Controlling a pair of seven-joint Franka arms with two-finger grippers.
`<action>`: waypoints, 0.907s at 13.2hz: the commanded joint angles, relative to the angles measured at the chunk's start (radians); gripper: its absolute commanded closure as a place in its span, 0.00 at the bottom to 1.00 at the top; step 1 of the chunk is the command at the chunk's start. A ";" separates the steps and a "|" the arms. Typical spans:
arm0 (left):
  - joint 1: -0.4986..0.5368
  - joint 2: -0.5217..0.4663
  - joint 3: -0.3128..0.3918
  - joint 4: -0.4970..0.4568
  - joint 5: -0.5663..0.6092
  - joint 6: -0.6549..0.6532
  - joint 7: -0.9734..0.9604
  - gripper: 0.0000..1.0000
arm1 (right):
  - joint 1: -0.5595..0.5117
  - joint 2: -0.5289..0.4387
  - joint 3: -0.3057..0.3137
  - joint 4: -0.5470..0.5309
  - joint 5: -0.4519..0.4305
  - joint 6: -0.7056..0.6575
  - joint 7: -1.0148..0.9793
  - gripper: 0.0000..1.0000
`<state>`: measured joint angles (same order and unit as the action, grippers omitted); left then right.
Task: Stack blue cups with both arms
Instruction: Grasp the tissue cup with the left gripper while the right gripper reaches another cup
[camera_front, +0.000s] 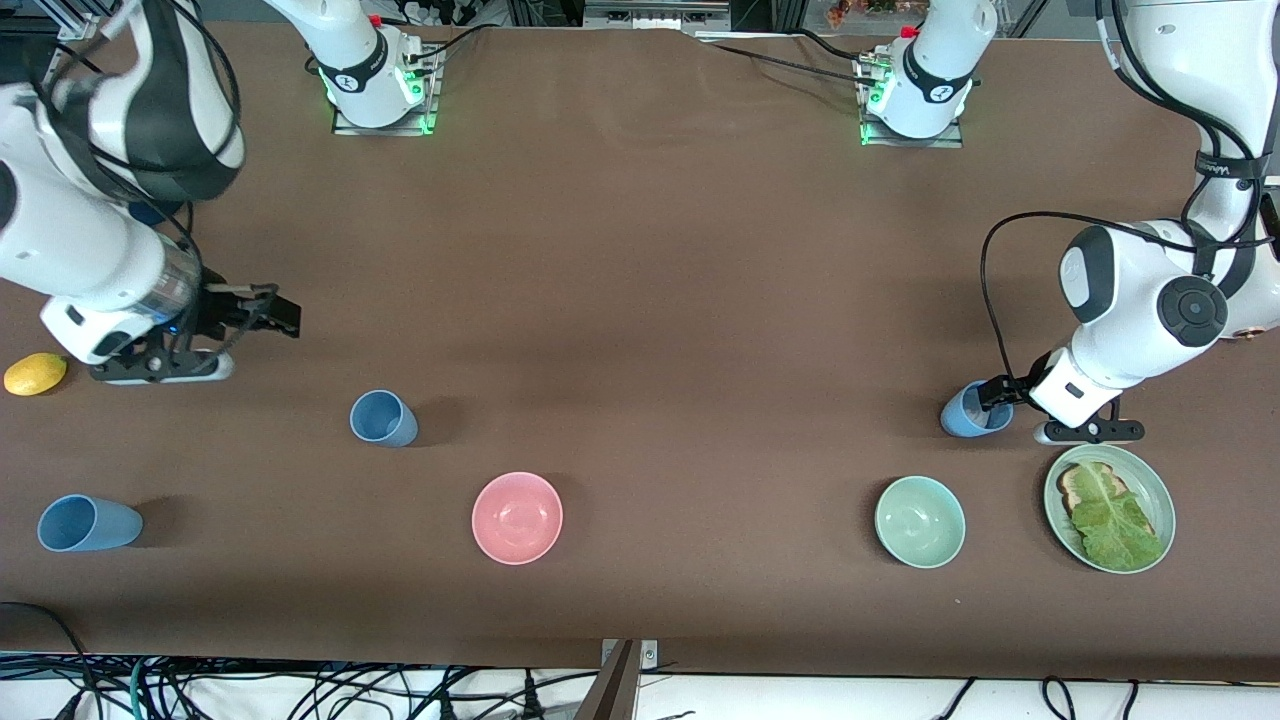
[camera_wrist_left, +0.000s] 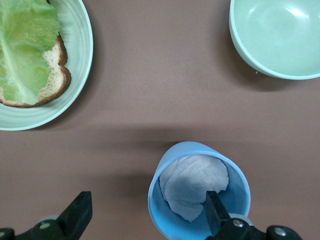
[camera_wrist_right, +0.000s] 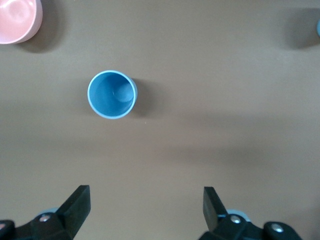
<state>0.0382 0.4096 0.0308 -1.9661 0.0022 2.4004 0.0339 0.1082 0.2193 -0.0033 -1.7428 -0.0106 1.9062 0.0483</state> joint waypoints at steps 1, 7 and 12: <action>0.003 -0.040 0.009 -0.057 -0.016 0.037 0.050 0.00 | -0.002 0.023 0.006 -0.086 0.011 0.149 0.002 0.02; 0.002 0.001 0.009 -0.057 -0.018 0.072 0.050 0.00 | -0.001 0.150 0.035 -0.067 0.012 0.307 0.002 0.21; 0.000 0.040 0.009 -0.054 -0.018 0.081 0.050 0.00 | -0.004 0.199 0.046 -0.067 0.011 0.376 0.002 0.27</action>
<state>0.0390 0.4377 0.0377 -2.0164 0.0022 2.4554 0.0520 0.1091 0.4011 0.0387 -1.8193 -0.0102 2.2590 0.0495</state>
